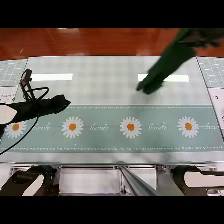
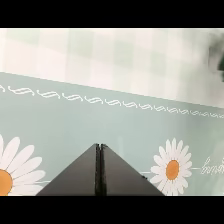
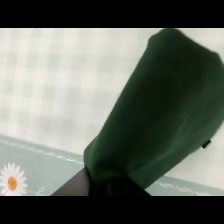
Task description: Fold the shirts.
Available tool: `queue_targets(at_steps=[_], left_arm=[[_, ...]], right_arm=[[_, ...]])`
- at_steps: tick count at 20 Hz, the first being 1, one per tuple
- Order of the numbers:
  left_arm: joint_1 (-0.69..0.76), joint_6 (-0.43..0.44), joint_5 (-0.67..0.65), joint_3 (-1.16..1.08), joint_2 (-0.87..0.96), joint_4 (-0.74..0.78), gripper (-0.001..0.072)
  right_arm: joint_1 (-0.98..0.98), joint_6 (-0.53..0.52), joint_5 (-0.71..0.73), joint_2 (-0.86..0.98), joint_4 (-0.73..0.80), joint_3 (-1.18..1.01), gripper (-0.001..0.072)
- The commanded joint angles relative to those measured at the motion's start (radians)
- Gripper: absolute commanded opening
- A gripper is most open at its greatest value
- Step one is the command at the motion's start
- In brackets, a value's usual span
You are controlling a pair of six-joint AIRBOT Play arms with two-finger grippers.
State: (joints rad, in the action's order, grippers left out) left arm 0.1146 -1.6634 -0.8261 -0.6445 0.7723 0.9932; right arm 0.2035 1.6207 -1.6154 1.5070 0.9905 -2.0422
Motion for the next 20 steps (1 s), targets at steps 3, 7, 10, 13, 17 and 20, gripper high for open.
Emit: queue_targets(at_steps=[3,7,10,13,17,20], left_arm=[[0.0,0.001,-0.001,0.0,0.0,0.0,0.0025],[-0.001,0.028,0.019,0.0,0.0,0.001,0.0025],[-0.001,0.028,0.074,-0.001,0.0,0.001,0.0025],[-0.002,0.032,0.144,-0.001,0.0,0.001,0.0025],[-0.002,0.058,0.204,-0.001,0.0,0.002,0.0024],[-0.002,0.059,0.216,-0.001,0.002,0.002,0.0024]], right_arm=[[0.34,0.066,-0.166,-0.061,-0.019,-0.014,0.0023],[0.509,0.11,-0.241,-0.135,0.064,0.067,0.0023],[0.594,0.119,-0.242,-0.239,0.16,0.218,0.0023],[0.686,0.121,-0.242,-0.365,0.315,0.433,0.0023],[0.832,0.098,-0.243,-0.494,0.505,0.708,0.0024],[0.929,0.05,-0.247,-0.551,0.644,0.86,0.0025]])
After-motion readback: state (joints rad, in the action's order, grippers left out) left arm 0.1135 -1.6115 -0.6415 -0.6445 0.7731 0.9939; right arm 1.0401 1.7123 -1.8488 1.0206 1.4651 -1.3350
